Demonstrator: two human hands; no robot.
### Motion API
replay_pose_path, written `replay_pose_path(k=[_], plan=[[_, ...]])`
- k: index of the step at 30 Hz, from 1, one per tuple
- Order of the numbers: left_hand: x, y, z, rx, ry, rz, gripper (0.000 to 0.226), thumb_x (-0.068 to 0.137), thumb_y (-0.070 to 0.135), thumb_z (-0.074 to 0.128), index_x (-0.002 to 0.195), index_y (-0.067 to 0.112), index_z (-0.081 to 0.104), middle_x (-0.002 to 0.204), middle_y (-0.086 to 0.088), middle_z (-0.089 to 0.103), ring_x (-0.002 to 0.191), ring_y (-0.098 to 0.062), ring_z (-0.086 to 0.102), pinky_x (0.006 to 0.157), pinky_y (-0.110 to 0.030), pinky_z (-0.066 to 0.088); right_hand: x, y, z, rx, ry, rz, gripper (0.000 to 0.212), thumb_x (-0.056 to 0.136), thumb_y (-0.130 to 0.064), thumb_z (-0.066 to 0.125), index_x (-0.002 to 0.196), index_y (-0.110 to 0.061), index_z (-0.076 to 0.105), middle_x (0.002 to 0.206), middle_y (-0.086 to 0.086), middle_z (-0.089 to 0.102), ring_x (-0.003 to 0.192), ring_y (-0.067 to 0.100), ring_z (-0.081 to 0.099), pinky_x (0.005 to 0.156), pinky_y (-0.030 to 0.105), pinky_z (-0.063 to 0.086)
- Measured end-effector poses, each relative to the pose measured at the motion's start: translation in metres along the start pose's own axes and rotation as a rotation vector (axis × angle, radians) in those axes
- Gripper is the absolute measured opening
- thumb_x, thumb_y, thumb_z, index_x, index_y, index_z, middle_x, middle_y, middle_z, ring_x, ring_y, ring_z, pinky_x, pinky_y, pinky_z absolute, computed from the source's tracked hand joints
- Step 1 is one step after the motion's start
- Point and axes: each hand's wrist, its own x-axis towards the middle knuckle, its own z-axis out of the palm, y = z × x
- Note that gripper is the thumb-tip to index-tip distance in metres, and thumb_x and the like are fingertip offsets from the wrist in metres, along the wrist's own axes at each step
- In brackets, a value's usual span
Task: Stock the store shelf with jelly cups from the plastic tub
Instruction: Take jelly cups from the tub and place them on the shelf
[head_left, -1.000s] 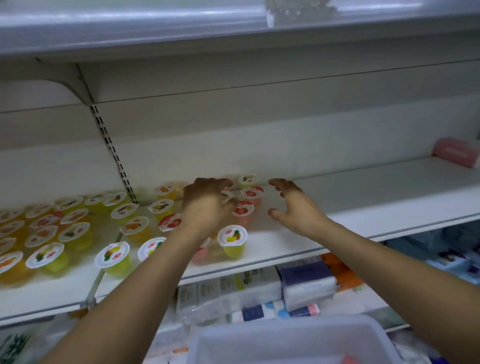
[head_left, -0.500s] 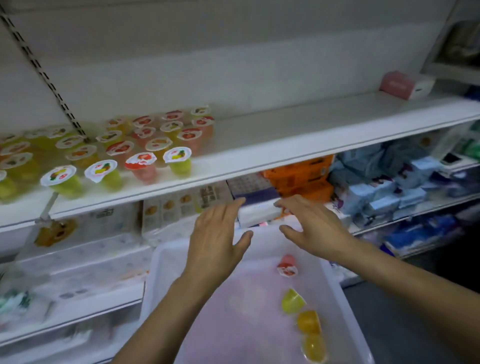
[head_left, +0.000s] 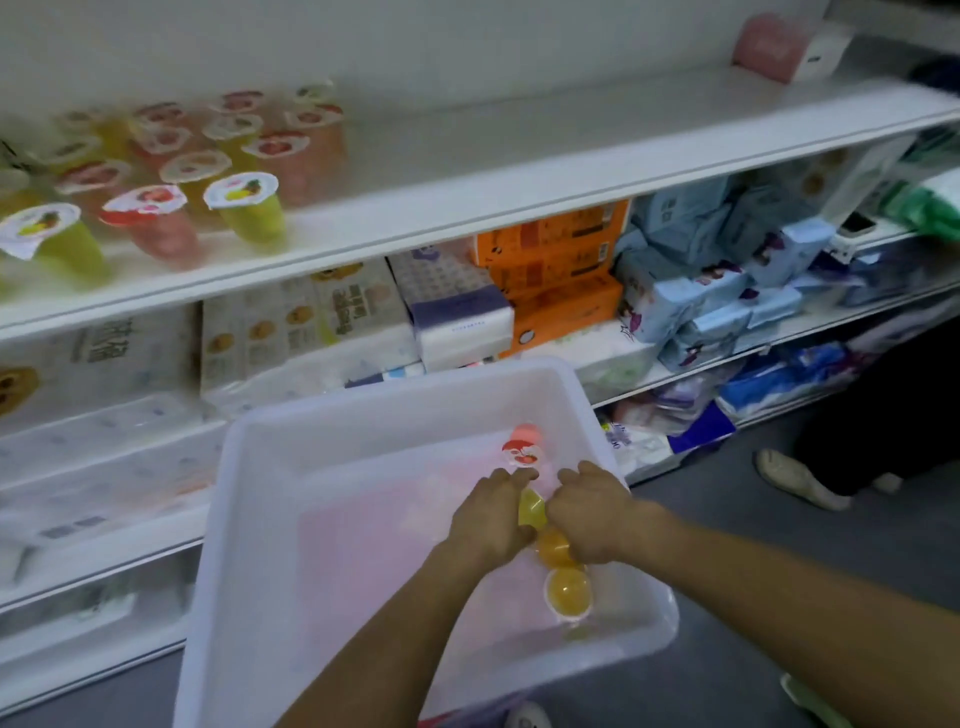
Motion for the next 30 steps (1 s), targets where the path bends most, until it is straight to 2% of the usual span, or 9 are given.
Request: replay_pose_path(k=[5, 11, 13, 15, 18, 22, 25, 28, 30], plan=[[0.017, 0.003, 0.022, 0.060, -0.058, 0.011, 0.041, 0.088, 0.031, 0.059, 0.129, 0.027, 0.053, 0.116, -0.011, 0.054, 0.108, -0.030, 0.056, 0.088, -0.035, 0.046, 0.006, -0.009, 0.014, -0.106, -0.033, -0.029, 0.025, 0.092, -0.020, 0.051, 0.113, -0.012, 0.061, 0.118, 0.009, 0.060, 0.115, 0.028, 0.044, 0.096, 0.037, 0.030], [0.006, -0.023, 0.012, -0.087, 0.043, -0.108, 0.042, 0.080, 0.027, 0.069, 0.120, 0.023, 0.055, 0.114, -0.008, 0.057, 0.103, -0.025, 0.058, 0.077, -0.025, 0.040, 0.006, -0.005, 0.016, -0.103, -0.020, -0.039, 0.035, 0.084, -0.031, 0.062, 0.113, -0.012, 0.059, 0.115, 0.011, 0.055, 0.112, 0.029, 0.043, 0.093, 0.039, 0.033], [-0.005, -0.036, -0.002, -0.177, 0.109, -0.162, 0.042, 0.075, 0.025, 0.073, 0.114, 0.024, 0.058, 0.111, -0.004, 0.060, 0.100, -0.023, 0.058, 0.073, -0.022, 0.038, 0.006, 0.000, 0.011, 0.015, 0.012, -0.040, 0.050, 0.076, -0.034, 0.070, 0.117, -0.010, 0.053, 0.116, 0.012, 0.052, 0.110, 0.030, 0.045, 0.090, 0.038, 0.036], [-0.020, -0.046, -0.017, -0.284, 0.194, -0.202, 0.040, 0.071, 0.023, 0.077, 0.107, 0.026, 0.059, 0.104, 0.000, 0.061, 0.093, -0.021, 0.058, 0.073, -0.026, 0.044, 0.004, 0.004, 0.001, 0.197, 0.028, -0.029, 0.061, 0.072, -0.032, 0.073, 0.121, -0.010, 0.045, 0.115, 0.011, 0.054, 0.105, 0.030, 0.053, 0.082, 0.035, 0.040], [-0.043, -0.051, -0.045, -0.446, 0.330, -0.236, 0.034, 0.070, 0.018, 0.077, 0.097, 0.029, 0.059, 0.094, 0.004, 0.060, 0.084, -0.020, 0.061, 0.072, -0.033, 0.052, 0.001, 0.013, -0.026, 0.553, 0.049, -0.032, 0.060, 0.069, -0.031, 0.075, 0.115, -0.015, 0.039, 0.107, 0.006, 0.057, 0.090, 0.026, 0.058, 0.069, 0.034, 0.045], [-0.064, -0.043, -0.099, -0.584, 0.513, -0.191, 0.031, 0.073, 0.015, 0.075, 0.095, 0.031, 0.059, 0.091, 0.004, 0.063, 0.075, -0.011, 0.062, 0.063, -0.021, 0.050, -0.007, 0.032, -0.091, 0.946, 0.225, -0.071, 0.038, 0.069, -0.029, 0.073, 0.096, -0.022, 0.047, 0.084, -0.005, 0.055, 0.070, 0.011, 0.052, 0.062, 0.034, 0.048], [-0.077, -0.033, -0.144, -0.611, 0.651, -0.121, 0.030, 0.074, 0.019, 0.075, 0.095, 0.034, 0.060, 0.088, 0.007, 0.064, 0.072, -0.010, 0.060, 0.062, -0.023, 0.051, -0.010, 0.048, -0.151, 1.133, 0.423, -0.129, 0.020, 0.076, -0.033, 0.068, 0.087, -0.024, 0.053, 0.082, 0.000, 0.055, 0.067, 0.011, 0.053, 0.051, 0.030, 0.046], [-0.089, -0.024, -0.183, -0.596, 0.732, -0.045, 0.028, 0.076, 0.022, 0.076, 0.095, 0.035, 0.061, 0.083, 0.010, 0.065, 0.067, -0.004, 0.060, 0.061, -0.021, 0.051, 0.000, 0.058, -0.207, 1.262, 0.609, -0.118, 0.017, 0.086, -0.030, 0.062, 0.095, -0.016, 0.059, 0.088, 0.007, 0.054, 0.067, 0.020, 0.057, 0.045, 0.034, 0.050], [-0.095, -0.021, -0.205, -0.591, 0.772, -0.017, 0.028, 0.076, 0.022, 0.076, 0.097, 0.033, 0.061, 0.082, 0.009, 0.067, 0.067, -0.001, 0.058, 0.057, -0.016, 0.048, 0.017, 0.064, -0.240, 1.245, 0.740, -0.038, 0.029, 0.085, -0.028, 0.067, 0.108, -0.015, 0.056, 0.094, 0.005, 0.055, 0.069, 0.020, 0.058, 0.051, 0.035, 0.051]])
